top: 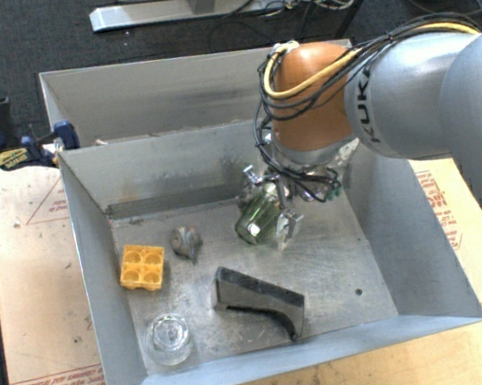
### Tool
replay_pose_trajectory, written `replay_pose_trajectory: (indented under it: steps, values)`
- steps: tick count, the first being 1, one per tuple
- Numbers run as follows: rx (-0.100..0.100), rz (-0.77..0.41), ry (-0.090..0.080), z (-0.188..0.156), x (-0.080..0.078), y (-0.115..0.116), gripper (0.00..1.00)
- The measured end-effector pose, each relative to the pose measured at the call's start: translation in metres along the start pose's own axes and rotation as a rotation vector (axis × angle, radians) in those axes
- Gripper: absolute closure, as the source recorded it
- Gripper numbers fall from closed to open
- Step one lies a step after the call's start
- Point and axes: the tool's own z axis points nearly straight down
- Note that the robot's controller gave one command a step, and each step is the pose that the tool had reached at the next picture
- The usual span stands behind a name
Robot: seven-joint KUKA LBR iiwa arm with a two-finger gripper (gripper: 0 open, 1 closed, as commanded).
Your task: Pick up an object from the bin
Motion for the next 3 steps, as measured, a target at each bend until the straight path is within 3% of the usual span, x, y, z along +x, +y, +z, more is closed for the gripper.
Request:
replay_pose_trajectory:
  steps: [1, 3]
  values:
    - [-0.002, -0.010, 0.003, 0.0029, 0.0010, 0.0004, 1.00]
    - [-0.005, -0.010, 0.009, -0.0014, 0.0028, 0.0014, 1.00]
